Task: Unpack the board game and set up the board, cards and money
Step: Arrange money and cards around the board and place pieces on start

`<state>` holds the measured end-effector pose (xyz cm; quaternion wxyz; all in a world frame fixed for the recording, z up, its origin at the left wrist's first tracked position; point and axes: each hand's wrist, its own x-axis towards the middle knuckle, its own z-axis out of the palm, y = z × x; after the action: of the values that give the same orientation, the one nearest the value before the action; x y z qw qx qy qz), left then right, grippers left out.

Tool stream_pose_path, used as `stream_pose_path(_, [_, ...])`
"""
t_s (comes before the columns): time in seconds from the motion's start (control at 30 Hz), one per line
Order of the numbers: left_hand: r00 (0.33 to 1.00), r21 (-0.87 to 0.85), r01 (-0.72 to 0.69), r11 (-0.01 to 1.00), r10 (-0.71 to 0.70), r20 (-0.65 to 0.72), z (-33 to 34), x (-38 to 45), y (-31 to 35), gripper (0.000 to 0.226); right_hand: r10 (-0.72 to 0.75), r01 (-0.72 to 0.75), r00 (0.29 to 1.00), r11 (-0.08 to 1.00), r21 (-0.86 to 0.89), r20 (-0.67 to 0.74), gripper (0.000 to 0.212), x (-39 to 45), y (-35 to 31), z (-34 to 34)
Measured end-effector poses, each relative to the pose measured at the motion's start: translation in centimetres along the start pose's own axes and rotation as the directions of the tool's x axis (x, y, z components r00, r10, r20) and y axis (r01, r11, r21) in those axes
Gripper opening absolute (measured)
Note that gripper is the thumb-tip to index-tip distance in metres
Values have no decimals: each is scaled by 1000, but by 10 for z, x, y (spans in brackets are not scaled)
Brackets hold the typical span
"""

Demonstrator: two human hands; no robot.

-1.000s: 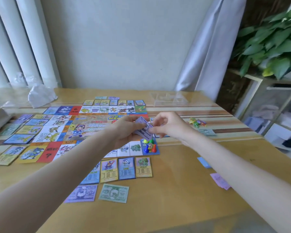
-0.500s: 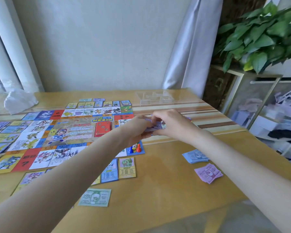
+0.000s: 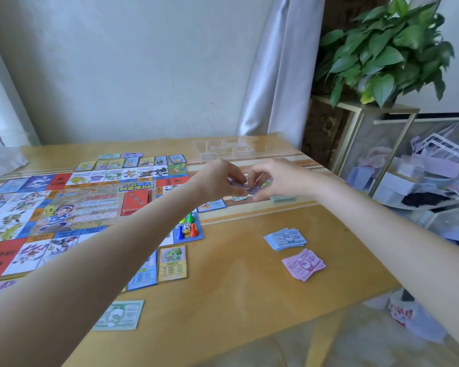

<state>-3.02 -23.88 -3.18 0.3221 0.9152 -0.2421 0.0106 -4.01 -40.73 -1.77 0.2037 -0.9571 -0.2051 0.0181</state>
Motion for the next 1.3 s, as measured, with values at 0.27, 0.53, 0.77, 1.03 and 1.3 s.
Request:
stream_pose_path(0.27, [999,9,42,999,-42,-18,54,23,20,32,139,-138,990,974,-179,-6,20,-18,65,-15])
stream_pose_path(0.53, [978,-8,157,988,-154,142,89,18,22,34,182,-172,983,963,-207,29,15,-27,98,4])
stream_pose_path(0.77, [953,103,162,981,-183,243,75,7,29,27,116,-70,987,933,-352,111,11,-20,89,1])
stream_pose_path(1.03, [931,386,49,921,-182,316,83,-13,51,49,174,-26,873,949,-313,456,41,-25,38,15])
stream_pose_path(1.3, [957,307,36,951,-121,263,87,-18,46,51,191,-50,877,949,-312,442,40,-31,33,19])
